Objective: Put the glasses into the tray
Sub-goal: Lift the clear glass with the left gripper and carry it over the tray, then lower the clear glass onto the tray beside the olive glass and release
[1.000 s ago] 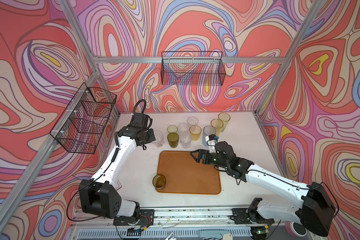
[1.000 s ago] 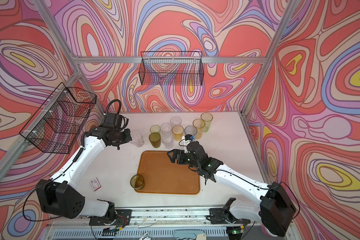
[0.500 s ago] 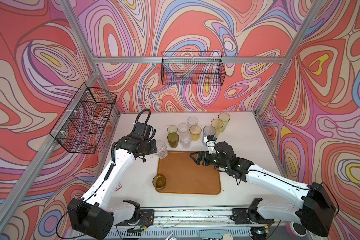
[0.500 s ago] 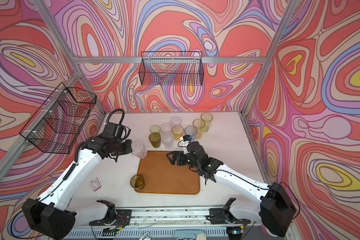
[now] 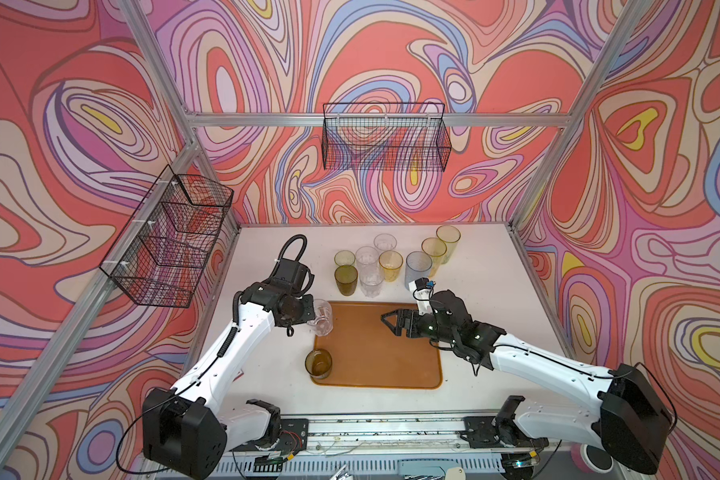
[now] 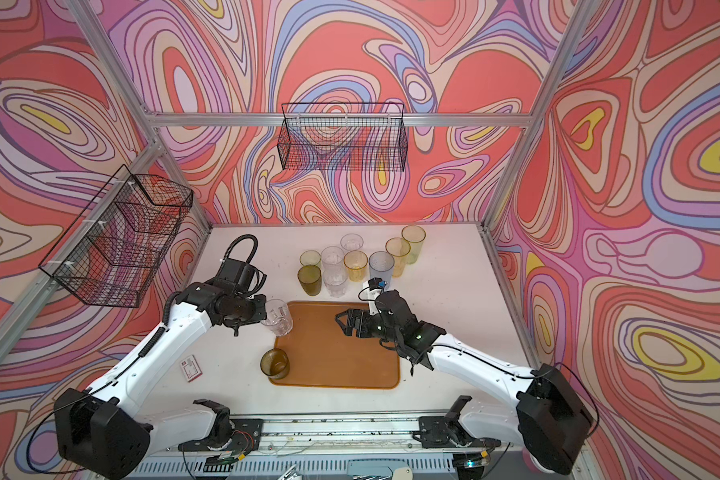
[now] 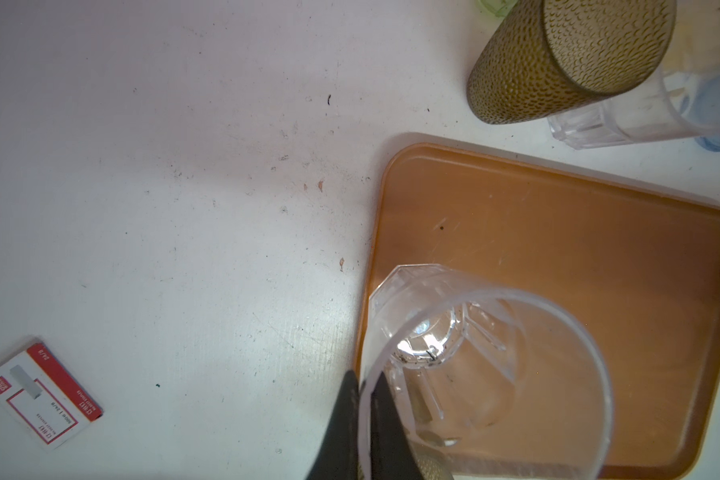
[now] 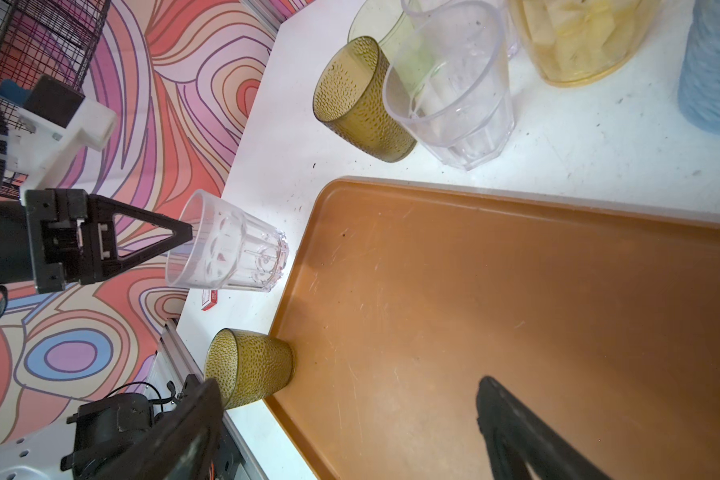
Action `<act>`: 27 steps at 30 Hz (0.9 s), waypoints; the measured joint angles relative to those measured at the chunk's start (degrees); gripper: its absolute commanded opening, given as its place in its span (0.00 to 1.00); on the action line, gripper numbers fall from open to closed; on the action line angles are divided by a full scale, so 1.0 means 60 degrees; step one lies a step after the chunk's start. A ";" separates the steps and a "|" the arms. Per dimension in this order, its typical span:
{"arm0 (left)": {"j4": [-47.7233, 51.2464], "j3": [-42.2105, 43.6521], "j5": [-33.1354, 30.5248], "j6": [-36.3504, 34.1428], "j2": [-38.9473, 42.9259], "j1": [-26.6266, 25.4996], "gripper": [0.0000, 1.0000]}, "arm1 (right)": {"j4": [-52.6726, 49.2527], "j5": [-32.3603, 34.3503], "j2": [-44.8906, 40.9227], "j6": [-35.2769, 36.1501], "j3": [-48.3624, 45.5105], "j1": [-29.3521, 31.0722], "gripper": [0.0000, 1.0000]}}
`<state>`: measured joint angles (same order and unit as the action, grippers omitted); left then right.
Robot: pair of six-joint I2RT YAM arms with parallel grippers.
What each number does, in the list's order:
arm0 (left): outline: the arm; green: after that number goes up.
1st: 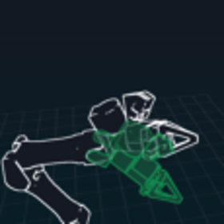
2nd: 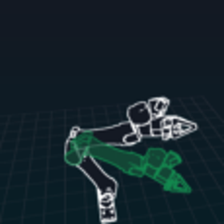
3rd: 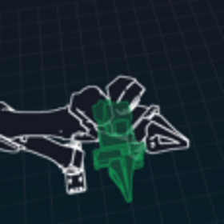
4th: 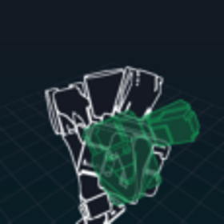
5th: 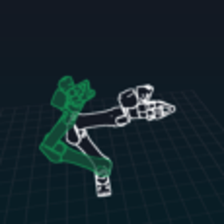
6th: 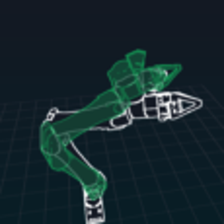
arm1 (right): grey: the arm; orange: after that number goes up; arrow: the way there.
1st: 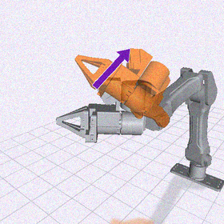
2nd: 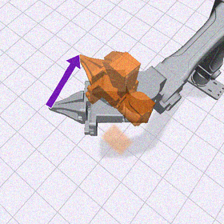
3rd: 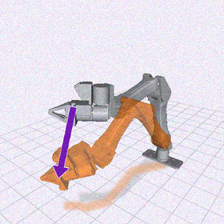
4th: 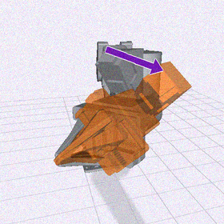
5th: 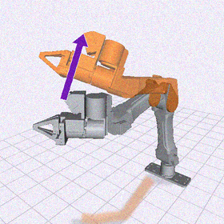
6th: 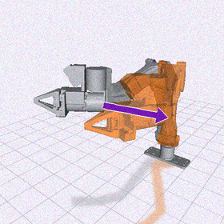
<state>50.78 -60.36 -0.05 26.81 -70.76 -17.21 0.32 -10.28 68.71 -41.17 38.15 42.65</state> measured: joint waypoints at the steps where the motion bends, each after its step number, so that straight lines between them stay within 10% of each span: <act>1: -0.0036 0.0015 0.0000 0.0000 -0.0029 0.0000 0.00 | 0.0055 0.0007 0.0000 -0.0066 -0.0036 0.0000 0.98; 27: -0.0535 0.0783 0.0142 0.0007 -0.0783 -0.0175 0.00 | 0.0474 0.0579 -0.0004 -0.0692 -0.0379 0.0000 0.98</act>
<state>47.57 -55.66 0.80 26.85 -75.46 -18.26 3.16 -6.81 68.69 -45.32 35.88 42.65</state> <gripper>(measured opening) 0.078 0.980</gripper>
